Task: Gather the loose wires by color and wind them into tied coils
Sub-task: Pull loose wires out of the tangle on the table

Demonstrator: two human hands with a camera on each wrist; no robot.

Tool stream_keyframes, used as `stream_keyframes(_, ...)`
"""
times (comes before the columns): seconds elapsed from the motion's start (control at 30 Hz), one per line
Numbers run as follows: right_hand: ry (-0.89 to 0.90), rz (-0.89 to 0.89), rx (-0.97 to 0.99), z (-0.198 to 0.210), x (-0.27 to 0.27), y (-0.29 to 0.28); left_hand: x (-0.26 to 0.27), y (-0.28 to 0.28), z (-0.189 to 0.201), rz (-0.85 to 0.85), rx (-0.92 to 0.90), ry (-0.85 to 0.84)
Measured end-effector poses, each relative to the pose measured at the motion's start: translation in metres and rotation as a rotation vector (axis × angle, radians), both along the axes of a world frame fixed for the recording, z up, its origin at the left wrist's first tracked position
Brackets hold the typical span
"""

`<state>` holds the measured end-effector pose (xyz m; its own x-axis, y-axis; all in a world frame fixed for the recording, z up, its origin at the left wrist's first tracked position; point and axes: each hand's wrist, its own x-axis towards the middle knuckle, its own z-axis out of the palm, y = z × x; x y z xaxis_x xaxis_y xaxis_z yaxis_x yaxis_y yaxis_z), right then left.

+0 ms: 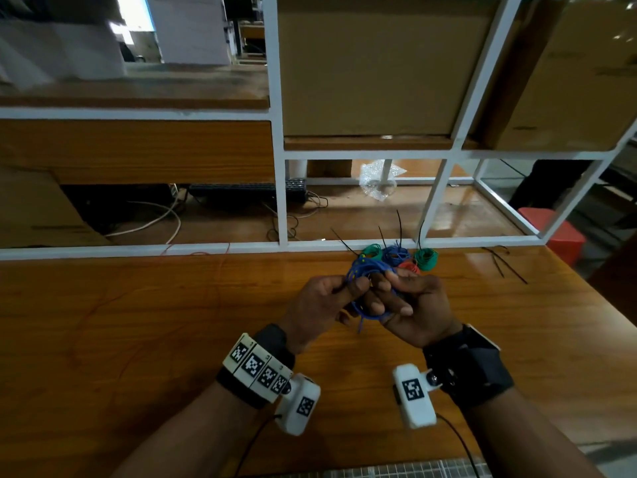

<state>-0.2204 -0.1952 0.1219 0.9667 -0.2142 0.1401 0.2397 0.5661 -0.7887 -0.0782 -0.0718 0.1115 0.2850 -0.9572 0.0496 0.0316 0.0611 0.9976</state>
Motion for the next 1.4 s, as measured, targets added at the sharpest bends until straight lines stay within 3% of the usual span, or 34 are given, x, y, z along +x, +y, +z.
stream_keyframes(0.2, 0.02, 0.089, 0.203, -0.006, -0.009, -0.009, -0.011, -0.011, -0.013, 0.01, -0.082, -0.174)
stream_keyframes(0.27, 0.062, 0.031, 0.186, -0.009, -0.011, -0.009, -0.013, -0.013, -0.016, 0.031, -0.09, -0.282)
stream_keyframes(0.43, 0.211, -0.293, -0.207, -0.011, -0.007, -0.003, -0.012, -0.02, -0.023, 0.097, -0.024, -0.518)
stream_keyframes(0.63, 0.331, -0.608, -0.331, -0.002, 0.001, 0.012, -0.009, -0.035, -0.02, 0.083, 0.023, -0.673)
stream_keyframes(0.7, 0.376, -0.686, -0.393, -0.004, 0.001, 0.014, -0.011, -0.035, -0.017, 0.045, 0.008, -0.7)
stream_keyframes(0.83, 0.497, -0.853, -0.701, -0.014, -0.007, 0.002, -0.004, -0.031, -0.012, 0.055, 0.056, -0.685)
stream_keyframes(0.93, 0.537, -0.722, -0.93, -0.022, -0.016, -0.009, 0.009, -0.024, 0.003, -0.145, 0.291, -0.923)
stream_keyframes(1.0, 0.549, -0.561, -0.957, -0.018, -0.02, -0.01, 0.015, -0.024, 0.009, -0.253, 0.306, -1.103)
stream_keyframes(1.07, 0.484, -0.488, -1.07, -0.011, -0.019, -0.01, 0.021, -0.029, 0.011, -0.324, 0.301, -1.155)
stream_keyframes(1.13, 0.383, -0.562, -1.012, -0.006, -0.015, -0.006, 0.031, -0.035, 0.006, -0.341, 0.236, -0.94)
stream_keyframes(1.2, 0.303, -0.67, -0.881, -0.006, -0.01, 0.0, 0.039, -0.041, -0.004, -0.295, 0.106, -0.613)
stream_keyframes(1.3, 0.281, -0.796, -0.844, -0.015, 0.0, 0.007, 0.036, -0.04, -0.021, -0.201, -0.047, -0.085)
stream_keyframes(1.33, 0.298, -0.838, -0.837, -0.019, 0.002, 0.009, 0.034, -0.038, -0.026, -0.169, -0.075, 0.036)
stream_keyframes(1.4, 0.325, -0.907, -0.828, -0.027, 0.005, 0.012, 0.03, -0.035, -0.035, -0.082, -0.107, 0.099)
